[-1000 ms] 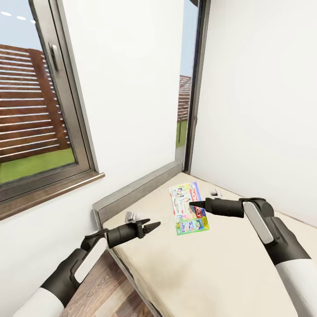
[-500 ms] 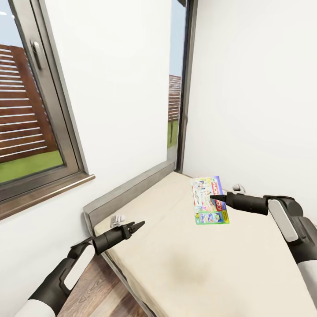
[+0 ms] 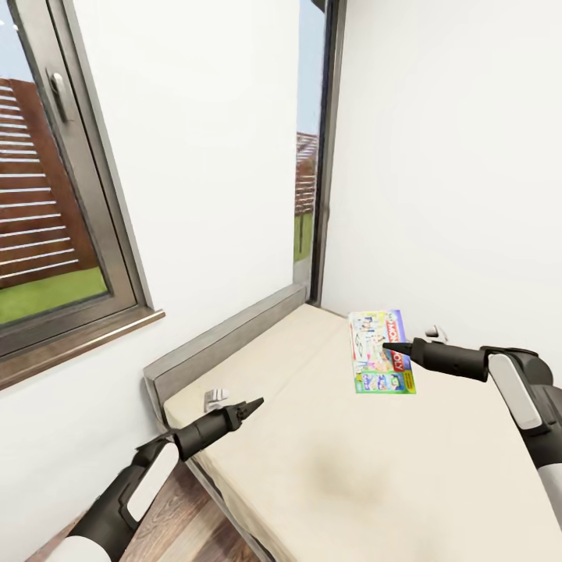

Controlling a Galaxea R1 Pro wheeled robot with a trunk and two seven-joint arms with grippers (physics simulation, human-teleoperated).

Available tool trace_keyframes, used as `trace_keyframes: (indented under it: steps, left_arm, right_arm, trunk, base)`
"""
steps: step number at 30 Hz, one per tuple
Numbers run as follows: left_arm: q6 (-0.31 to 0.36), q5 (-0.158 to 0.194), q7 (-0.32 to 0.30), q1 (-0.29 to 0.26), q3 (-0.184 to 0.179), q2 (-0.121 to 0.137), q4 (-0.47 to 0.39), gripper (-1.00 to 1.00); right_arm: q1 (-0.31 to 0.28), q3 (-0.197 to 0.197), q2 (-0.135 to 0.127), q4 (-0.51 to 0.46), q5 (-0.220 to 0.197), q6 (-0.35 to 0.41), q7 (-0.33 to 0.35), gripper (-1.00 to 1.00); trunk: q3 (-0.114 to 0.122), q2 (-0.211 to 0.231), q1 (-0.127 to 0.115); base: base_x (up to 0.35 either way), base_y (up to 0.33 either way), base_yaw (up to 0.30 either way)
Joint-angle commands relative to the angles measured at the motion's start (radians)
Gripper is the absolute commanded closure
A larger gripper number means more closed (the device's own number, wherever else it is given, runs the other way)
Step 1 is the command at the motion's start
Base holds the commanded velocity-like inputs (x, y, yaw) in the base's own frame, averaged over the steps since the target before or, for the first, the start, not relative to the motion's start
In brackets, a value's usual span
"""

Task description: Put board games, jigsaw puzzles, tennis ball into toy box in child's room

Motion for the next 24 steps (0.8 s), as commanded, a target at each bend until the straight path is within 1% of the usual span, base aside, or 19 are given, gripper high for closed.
trace_keyframes:
  steps: [1, 4, 7, 8, 11, 12, 14, 15, 16, 18, 20, 21, 22, 23, 24]
  left_arm:
    - [0.009, 0.013, 0.0, -0.001, -0.002, -0.003, 0.001, -1.0]
    - [0.012, 0.015, 0.007, -0.001, -0.002, -0.02, 0.006, -1.0]
    - [0.021, 0.016, 0.042, -0.003, 0.001, -0.054, 0.013, -1.0]
    - [0.021, 0.016, 0.042, -0.003, 0.001, -0.054, 0.013, -1.0]
    - [0.042, 0.017, 0.103, -0.006, 0.002, -0.084, 0.026, -1.0]
    - [0.042, 0.017, 0.103, -0.006, 0.002, -0.084, 0.026, -1.0]
    - [0.054, 0.019, 0.151, -0.007, 0.003, -0.1, 0.032, -1.0]
    - [0.061, 0.02, 0.195, -0.008, 0.002, -0.114, 0.037, -1.0]
    - [0.064, 0.02, 0.213, -0.008, 0.002, -0.121, 0.038, -1.0]
    - [0.067, 0.021, 0.241, -0.008, 0.002, -0.133, 0.04, -1.0]
    - [0.069, 0.021, 0.25, -0.007, 0.002, -0.136, 0.041, -1.0]
    - [0.07, 0.021, 0.257, -0.006, 0.002, -0.139, 0.041, -1.0]
    - [0.071, 0.021, 0.264, -0.005, 0.002, -0.141, 0.041, -1.0]
    - [0.071, 0.021, 0.268, -0.005, 0.002, -0.143, 0.041, -1.0]
    - [0.072, 0.021, 0.276, -0.003, 0.002, -0.146, 0.041, -1.0]
  right_arm:
    - [0.0, -0.002, 0.0, -0.001, 0.007, 0.004, 0.008, 1.0]
    - [0.004, -0.003, -0.003, -0.021, 0.008, 0.004, 0.008, 1.0]
    - [0.009, -0.007, -0.009, -0.049, 0.014, 0.004, 0.007, 1.0]
    - [0.009, -0.007, -0.009, -0.049, 0.014, 0.004, 0.007, 1.0]
    - [0.017, -0.009, -0.024, -0.059, 0.023, 0.004, 0.006, 1.0]
    - [0.017, -0.009, -0.024, -0.059, 0.023, 0.004, 0.006, 1.0]
    - [0.024, -0.01, -0.034, -0.062, 0.027, 0.004, 0.003, 1.0]
    - [0.034, -0.01, -0.041, -0.064, 0.029, 0.004, 0.001, 1.0]
    - [0.038, -0.011, -0.044, -0.065, 0.03, 0.004, 0.0, 1.0]
    - [0.046, -0.011, -0.049, -0.066, 0.032, 0.004, -0.001, 1.0]
    - [0.05, -0.012, -0.053, -0.066, 0.032, 0.004, -0.001, 1.0]
    - [0.054, -0.013, -0.057, -0.066, 0.033, 0.004, -0.002, 1.0]
    - [0.059, -0.014, -0.067, -0.067, 0.034, 0.004, -0.002, 1.0]
    - [0.059, -0.014, -0.067, -0.067, 0.034, 0.004, -0.002, 1.0]
    - [0.063, -0.014, -0.075, -0.067, 0.034, 0.004, -0.003, 1.0]
  trunk:
    - [-0.001, -0.001, 0.0]
    - [-0.001, -0.001, 0.0]
    - [-0.001, -0.001, 0.0]
    - [-0.001, -0.001, 0.0]
    - [-0.001, -0.001, 0.0]
    - [-0.001, -0.001, 0.0]
    - [-0.001, -0.001, 0.0]
    - [-0.001, -0.001, 0.0]
    - [-0.001, -0.001, 0.0]
    - [-0.001, -0.001, 0.0]
    - [-0.001, -0.001, 0.0]
    - [-0.001, -0.001, 0.0]
    - [-0.001, -0.001, 0.0]
    - [-0.001, -0.001, 0.0]
    - [-0.001, -0.001, 0.0]
  base:
    - [0.0, 0.0, -0.008]
    - [0.0, 0.0, -0.005]
    - [0.0, 0.0, -0.003]
    - [0.0, 0.0, -0.002]
    - [0.0, 0.0, -0.059]
    - [0.0, 0.0, -0.102]
    - [0.0, 0.0, -0.155]
    - [0.0, 0.0, -0.213]
    - [0.0, 0.0, -0.228]
    - [0.0, 0.0, -0.245]
    - [0.0, 0.0, -0.254]
    - [0.0, 0.0, -0.264]
    - [0.0, 0.0, -0.273]
    - [0.0, 0.0, -0.273]
    - [0.0, 0.0, -0.279]
